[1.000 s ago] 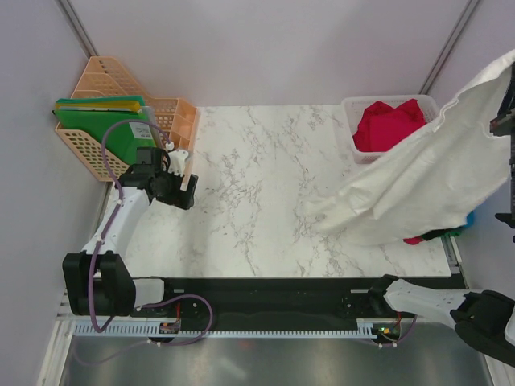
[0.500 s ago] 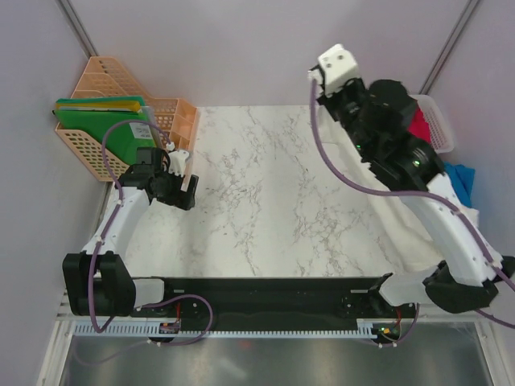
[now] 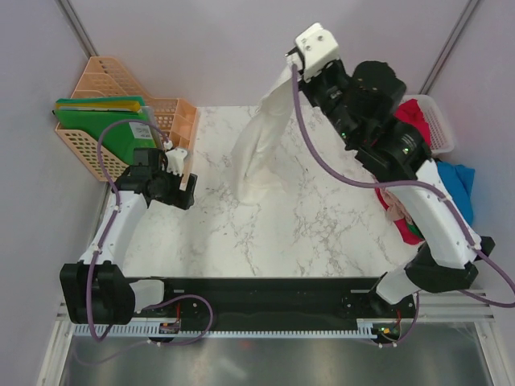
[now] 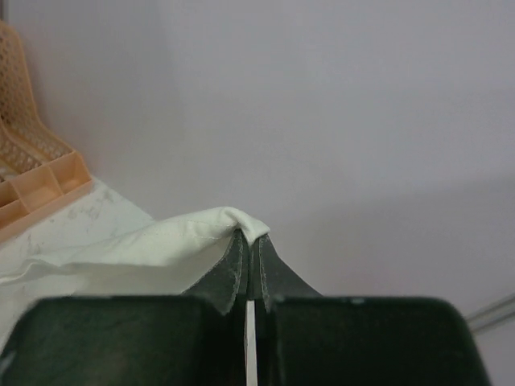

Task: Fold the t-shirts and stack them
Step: Flatten out the tshirt

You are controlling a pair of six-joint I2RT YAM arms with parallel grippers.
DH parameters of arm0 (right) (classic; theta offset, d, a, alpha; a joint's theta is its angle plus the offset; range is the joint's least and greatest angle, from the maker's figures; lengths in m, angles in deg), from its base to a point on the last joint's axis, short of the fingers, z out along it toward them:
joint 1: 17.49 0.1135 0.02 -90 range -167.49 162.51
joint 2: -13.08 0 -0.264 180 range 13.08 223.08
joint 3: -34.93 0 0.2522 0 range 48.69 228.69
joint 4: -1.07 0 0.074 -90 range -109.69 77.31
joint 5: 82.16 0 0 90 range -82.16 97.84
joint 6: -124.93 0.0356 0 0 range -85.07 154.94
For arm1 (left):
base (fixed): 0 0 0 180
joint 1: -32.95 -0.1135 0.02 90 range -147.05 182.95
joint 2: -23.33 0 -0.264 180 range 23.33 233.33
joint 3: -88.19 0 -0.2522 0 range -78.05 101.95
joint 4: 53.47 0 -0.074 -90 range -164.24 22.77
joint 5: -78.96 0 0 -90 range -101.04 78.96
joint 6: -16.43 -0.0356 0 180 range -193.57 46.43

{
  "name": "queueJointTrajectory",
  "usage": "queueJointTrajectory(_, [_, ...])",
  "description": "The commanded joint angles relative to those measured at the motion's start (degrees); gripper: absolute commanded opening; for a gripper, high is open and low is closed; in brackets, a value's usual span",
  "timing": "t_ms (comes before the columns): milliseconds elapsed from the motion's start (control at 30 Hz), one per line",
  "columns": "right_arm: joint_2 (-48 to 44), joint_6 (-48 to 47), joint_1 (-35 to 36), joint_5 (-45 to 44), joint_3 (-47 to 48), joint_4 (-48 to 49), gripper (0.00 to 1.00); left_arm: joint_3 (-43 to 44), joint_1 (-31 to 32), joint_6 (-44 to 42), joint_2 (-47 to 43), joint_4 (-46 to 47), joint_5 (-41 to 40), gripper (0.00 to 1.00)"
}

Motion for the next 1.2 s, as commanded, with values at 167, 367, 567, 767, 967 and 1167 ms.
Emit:
queueJointTrajectory(167, [-17.7, -1.8, -5.2, -3.7, -7.4, 6.2, 0.0, 1.3, -0.2, -1.0, 0.0, 0.6, 1.8, 1.0])
queueJointTrajectory(367, [-30.7, 0.5, -7.8, 0.0, -33.0, 4.3, 0.0, 2.9, 0.0, -0.6, 2.6, 0.3, 2.6, 1.0])
queueJointTrajectory(567, [-38.7, 4.2, -8.0, 2.4, -60.8, 6.1, 0.0, 3.3, 1.9, -0.8, 4.1, -0.1, 1.9, 1.0])
queueJointTrajectory(767, [-38.4, 5.5, -8.3, 2.5, -69.3, 9.6, 0.0, 4.8, 8.0, -2.7, 3.3, -3.3, 8.9, 1.0])
queueJointTrajectory(967, [-34.5, 5.1, -10.6, 1.6, -69.8, 11.3, 0.0, 6.7, 14.6, -3.3, 5.0, -8.1, 22.5, 1.0])
queueJointTrajectory(1167, [-27.6, 2.8, -17.5, -0.1, -68.0, 17.6, 0.0, 6.7, 19.4, -4.6, 8.7, -7.9, 20.8, 1.0])
